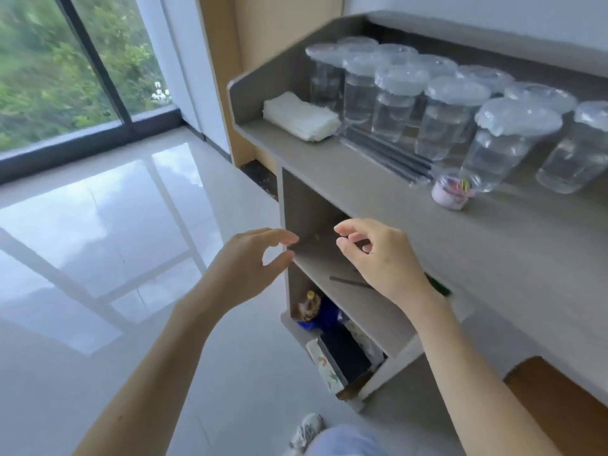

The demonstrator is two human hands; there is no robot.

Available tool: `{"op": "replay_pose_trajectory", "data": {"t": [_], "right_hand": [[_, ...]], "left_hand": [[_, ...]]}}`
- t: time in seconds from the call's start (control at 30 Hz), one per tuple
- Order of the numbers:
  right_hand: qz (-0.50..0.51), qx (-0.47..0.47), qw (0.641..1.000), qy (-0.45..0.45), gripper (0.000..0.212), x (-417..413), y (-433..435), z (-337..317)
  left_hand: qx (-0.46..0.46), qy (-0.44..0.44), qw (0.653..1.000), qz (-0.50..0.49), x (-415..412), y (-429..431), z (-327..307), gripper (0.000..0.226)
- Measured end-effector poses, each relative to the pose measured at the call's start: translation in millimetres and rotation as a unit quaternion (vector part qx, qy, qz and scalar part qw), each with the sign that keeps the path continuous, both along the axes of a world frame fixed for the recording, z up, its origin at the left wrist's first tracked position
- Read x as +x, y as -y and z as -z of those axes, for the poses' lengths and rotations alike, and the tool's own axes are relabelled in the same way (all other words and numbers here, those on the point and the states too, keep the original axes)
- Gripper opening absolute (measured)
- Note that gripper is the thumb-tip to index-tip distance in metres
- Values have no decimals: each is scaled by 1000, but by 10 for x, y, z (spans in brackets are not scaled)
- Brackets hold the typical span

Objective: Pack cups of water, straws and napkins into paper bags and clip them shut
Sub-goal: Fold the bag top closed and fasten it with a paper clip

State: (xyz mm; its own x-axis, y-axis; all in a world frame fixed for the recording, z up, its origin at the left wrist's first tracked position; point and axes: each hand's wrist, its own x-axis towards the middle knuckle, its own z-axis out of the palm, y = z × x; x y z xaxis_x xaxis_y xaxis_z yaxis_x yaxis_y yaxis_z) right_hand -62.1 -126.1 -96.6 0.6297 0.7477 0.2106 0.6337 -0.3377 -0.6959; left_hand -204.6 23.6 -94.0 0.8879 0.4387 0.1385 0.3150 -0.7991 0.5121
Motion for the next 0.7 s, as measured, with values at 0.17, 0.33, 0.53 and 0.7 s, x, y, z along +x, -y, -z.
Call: {"op": "replay_pose_trajectory", "data": {"t": [0.17, 0.33, 0.53, 0.7], "right_hand": [[47, 12, 998, 31, 17, 455, -345, -187], [111, -12, 993, 37, 18, 745, -390, -152], [238, 9, 970, 54, 16, 1048, -456, -216], [332, 36, 940, 74, 16, 1206, -687, -269]], "left_hand": [[15, 46, 998, 45, 633, -497, -184, 26], [3, 52, 988, 147, 1228, -710, -176, 25], [-14, 76, 960, 269, 2018, -974, -194, 26], [-15, 99, 929, 356, 2532, -1214, -313, 24]]}}
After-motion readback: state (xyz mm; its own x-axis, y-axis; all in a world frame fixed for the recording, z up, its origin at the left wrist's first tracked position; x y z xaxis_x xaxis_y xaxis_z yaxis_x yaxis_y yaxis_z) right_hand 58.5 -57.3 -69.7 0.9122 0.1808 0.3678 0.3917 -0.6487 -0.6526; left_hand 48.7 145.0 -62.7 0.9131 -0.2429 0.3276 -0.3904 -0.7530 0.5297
